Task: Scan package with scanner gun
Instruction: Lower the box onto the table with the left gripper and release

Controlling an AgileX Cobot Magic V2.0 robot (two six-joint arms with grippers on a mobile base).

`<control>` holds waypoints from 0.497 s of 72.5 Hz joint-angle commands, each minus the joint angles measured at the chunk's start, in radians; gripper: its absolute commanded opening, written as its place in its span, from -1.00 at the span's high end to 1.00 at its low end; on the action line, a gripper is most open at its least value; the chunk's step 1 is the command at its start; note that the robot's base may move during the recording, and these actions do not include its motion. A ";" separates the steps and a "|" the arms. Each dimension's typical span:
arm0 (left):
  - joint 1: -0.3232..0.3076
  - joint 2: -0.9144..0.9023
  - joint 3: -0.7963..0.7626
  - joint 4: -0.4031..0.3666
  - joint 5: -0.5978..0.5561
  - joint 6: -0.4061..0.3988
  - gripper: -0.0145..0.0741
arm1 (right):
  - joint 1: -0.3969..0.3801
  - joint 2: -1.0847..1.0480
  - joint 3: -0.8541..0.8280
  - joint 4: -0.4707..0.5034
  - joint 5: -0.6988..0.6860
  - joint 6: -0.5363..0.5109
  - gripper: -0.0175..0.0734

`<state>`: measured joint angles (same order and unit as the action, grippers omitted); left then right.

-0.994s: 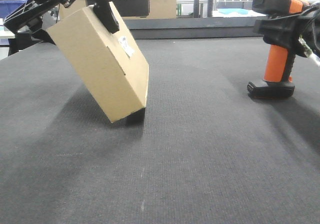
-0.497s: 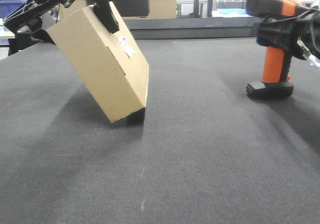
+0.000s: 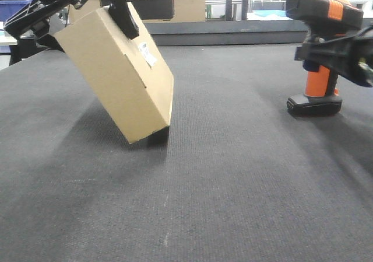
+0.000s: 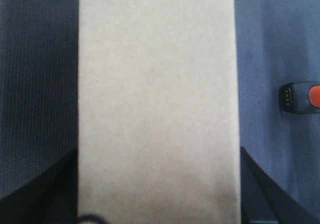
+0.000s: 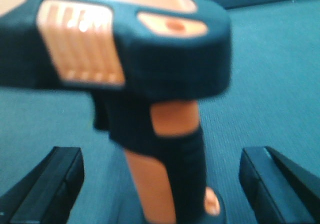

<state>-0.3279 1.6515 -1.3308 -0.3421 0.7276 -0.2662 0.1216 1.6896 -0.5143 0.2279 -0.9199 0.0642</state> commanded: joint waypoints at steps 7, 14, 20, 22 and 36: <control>-0.006 -0.010 -0.010 -0.012 -0.008 -0.007 0.92 | 0.001 -0.077 0.079 -0.031 -0.014 -0.001 -0.56; -0.006 -0.010 -0.010 -0.003 -0.008 -0.007 0.92 | 0.001 -0.137 0.123 -0.040 -0.011 -0.001 -0.55; -0.006 -0.012 -0.010 0.038 -0.006 -0.007 0.92 | 0.001 -0.192 0.154 -0.040 0.011 -0.001 -0.55; -0.006 -0.017 -0.010 0.060 -0.001 -0.007 0.92 | 0.001 -0.215 0.164 -0.040 0.029 -0.001 -0.55; -0.004 -0.089 -0.010 0.260 0.079 -0.007 0.92 | 0.001 -0.399 0.220 -0.040 0.153 -0.001 -0.51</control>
<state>-0.3279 1.6133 -1.3308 -0.1725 0.7883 -0.2662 0.1216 1.3685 -0.3137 0.1986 -0.8070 0.0642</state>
